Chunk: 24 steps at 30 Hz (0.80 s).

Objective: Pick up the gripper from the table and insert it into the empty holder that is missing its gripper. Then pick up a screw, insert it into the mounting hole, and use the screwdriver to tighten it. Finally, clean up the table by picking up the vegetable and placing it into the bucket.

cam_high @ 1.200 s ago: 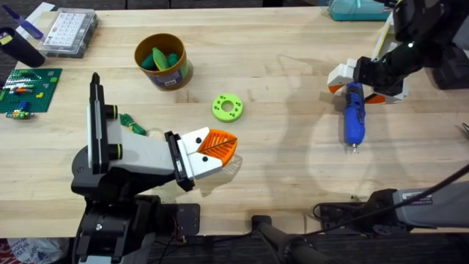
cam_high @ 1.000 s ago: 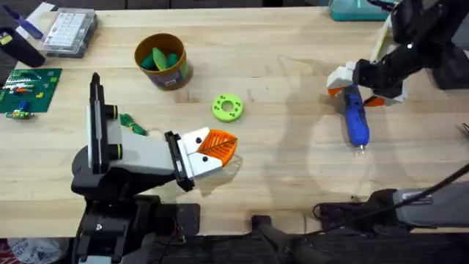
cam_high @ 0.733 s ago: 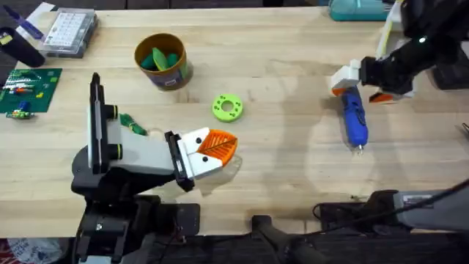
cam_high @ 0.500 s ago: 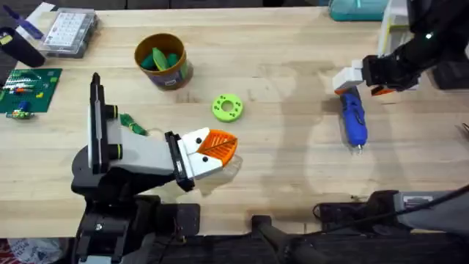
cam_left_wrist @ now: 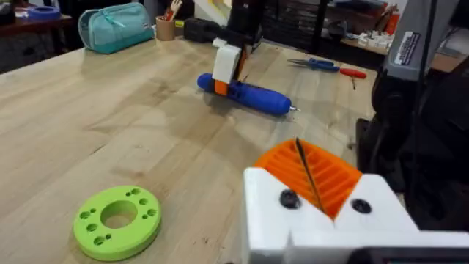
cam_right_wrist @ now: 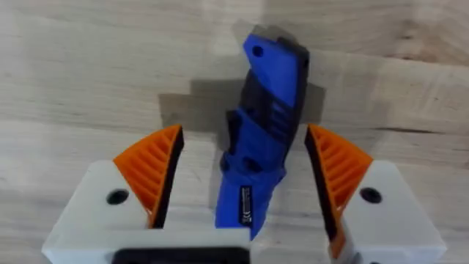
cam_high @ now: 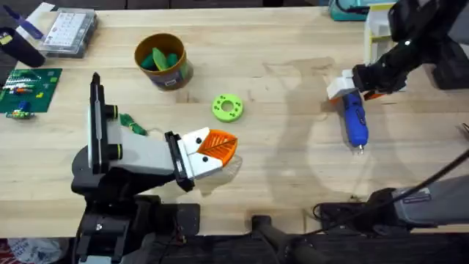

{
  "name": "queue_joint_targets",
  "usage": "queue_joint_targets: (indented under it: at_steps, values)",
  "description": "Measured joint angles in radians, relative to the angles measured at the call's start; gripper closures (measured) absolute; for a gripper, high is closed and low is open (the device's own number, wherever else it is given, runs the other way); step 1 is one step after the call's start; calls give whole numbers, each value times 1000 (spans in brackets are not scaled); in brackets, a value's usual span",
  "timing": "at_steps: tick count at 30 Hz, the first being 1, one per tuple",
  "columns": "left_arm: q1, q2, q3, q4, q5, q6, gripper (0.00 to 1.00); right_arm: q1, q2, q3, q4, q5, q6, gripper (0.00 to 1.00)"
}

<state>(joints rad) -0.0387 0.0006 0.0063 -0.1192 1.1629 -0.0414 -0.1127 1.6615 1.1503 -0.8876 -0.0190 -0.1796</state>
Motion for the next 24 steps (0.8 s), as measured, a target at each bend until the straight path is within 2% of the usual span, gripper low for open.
queue_joint_targets:
  at_steps: [9,15,17,18,19,22,23,24]
  values:
    - [0,0,0,0,0,0,987,-1,98,0,25,37,-1,23]
    - [0,0,0,0,0,0,987,-2,111,10,32,45,0,23]
    - [0,0,0,0,0,0,987,-2,112,10,33,50,1,71]
    - [0,0,0,0,0,0,987,-2,113,10,35,57,0,133]
    - [0,0,0,0,0,0,987,-3,115,11,37,66,-1,248]
    - [0,0,0,0,0,0,987,-11,120,13,50,78,0,721]
    - [0,0,0,0,0,0,987,-12,123,13,53,79,-2,857]
    - [0,0,0,0,0,0,987,-12,126,13,55,79,-3,943]
